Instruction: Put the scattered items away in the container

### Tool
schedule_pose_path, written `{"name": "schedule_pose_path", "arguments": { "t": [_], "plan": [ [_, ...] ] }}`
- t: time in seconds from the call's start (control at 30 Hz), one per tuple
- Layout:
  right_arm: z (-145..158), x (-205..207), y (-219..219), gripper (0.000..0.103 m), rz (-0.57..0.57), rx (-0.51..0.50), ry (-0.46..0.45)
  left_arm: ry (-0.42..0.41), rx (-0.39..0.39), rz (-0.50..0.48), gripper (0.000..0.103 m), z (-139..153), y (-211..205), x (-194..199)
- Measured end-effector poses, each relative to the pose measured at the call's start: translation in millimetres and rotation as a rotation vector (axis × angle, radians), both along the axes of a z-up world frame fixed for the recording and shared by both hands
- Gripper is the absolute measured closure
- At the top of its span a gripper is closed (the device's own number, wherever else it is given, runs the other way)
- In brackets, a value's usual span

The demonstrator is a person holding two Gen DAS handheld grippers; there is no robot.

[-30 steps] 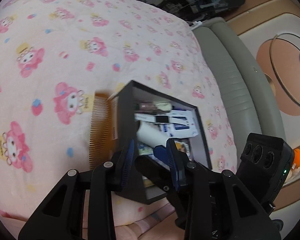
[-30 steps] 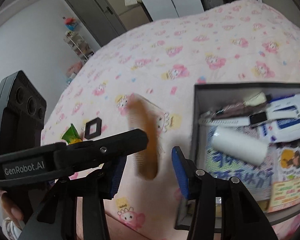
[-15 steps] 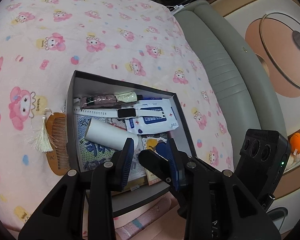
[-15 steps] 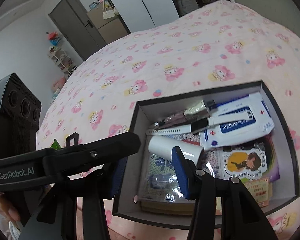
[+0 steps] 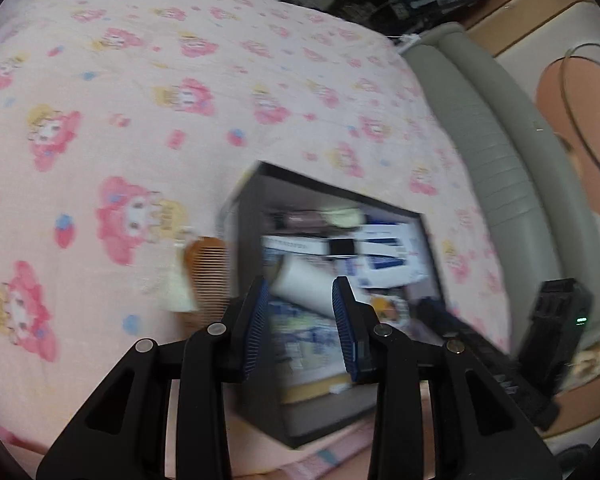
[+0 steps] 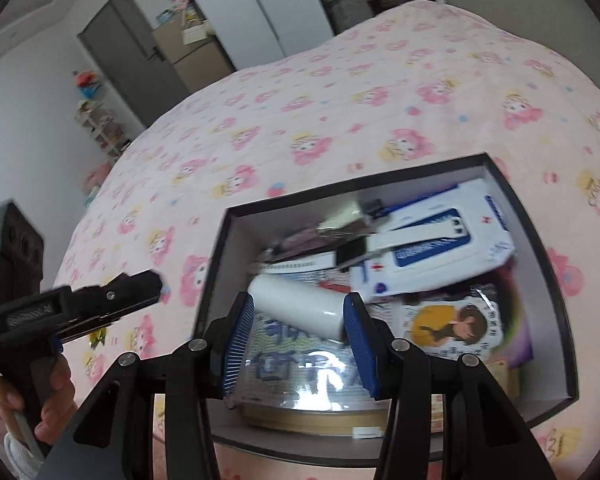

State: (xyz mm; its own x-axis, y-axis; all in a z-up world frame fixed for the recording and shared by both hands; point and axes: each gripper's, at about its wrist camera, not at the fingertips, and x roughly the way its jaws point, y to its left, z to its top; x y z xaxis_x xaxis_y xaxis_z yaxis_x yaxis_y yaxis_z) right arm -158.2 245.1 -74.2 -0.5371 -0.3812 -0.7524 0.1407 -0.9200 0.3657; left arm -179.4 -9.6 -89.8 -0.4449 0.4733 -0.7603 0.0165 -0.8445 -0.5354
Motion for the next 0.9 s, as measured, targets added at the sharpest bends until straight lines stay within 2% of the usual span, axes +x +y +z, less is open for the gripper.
{"name": "schedule_pose_path", "arguments": {
  "t": [0.07,0.1,0.2,0.27,0.4,0.53,0.6,0.63,0.73,0.8,0.87,0.9],
  "plan": [
    [0.0,1.1,-5.1,0.059,0.029,-0.012,0.004,-0.050,-0.051,0.049,0.071,-20.9,-18.7,-3.1],
    [-0.2,1.8,-13.4,0.059,0.053,-0.001,0.007,-0.083,-0.052,0.071,0.071,-34.7,-28.8,-4.5],
    [-1.8,3.1,-38.6,0.059,0.113,0.031,0.008,-0.183,0.019,0.097,0.071,-75.9,-48.1,-2.0],
    [-3.8,6.2,-53.7,0.059,0.140,0.038,-0.004,-0.219,0.063,0.090,0.071,-96.6,-51.4,2.1],
    [-4.7,15.8,-80.6,0.059,0.200,0.033,-0.016,-0.250,0.152,0.043,0.070,-119.0,-44.0,-1.8],
    [-5.0,22.0,-98.5,0.059,0.221,0.017,-0.015,-0.291,0.172,0.033,0.068,-139.9,-32.9,-8.8],
    [-9.5,21.0,-104.0,0.059,0.218,0.026,-0.029,-0.308,0.214,0.034,0.057,-150.2,-28.7,-10.2],
    [-11.7,20.5,-106.7,0.059,0.217,0.030,-0.035,-0.309,0.220,0.034,0.057,-152.7,-27.1,-10.1],
    [-18.5,19.1,-114.8,0.059,0.213,0.044,-0.055,-0.307,0.215,0.036,0.064,-154.4,-26.5,-7.7],
    [-20.5,19.5,-119.9,0.059,0.211,0.049,-0.060,-0.293,0.203,0.048,0.080,-149.9,-31.8,-2.7],
    [-19.7,21.2,-125.4,0.059,0.212,0.052,-0.058,-0.278,0.196,0.061,0.088,-144.1,-37.4,3.7],
    [-19.1,22.3,-128.4,0.059,0.213,0.054,-0.057,-0.271,0.175,0.062,0.089,-140.5,-38.5,7.3]
  ]
}}
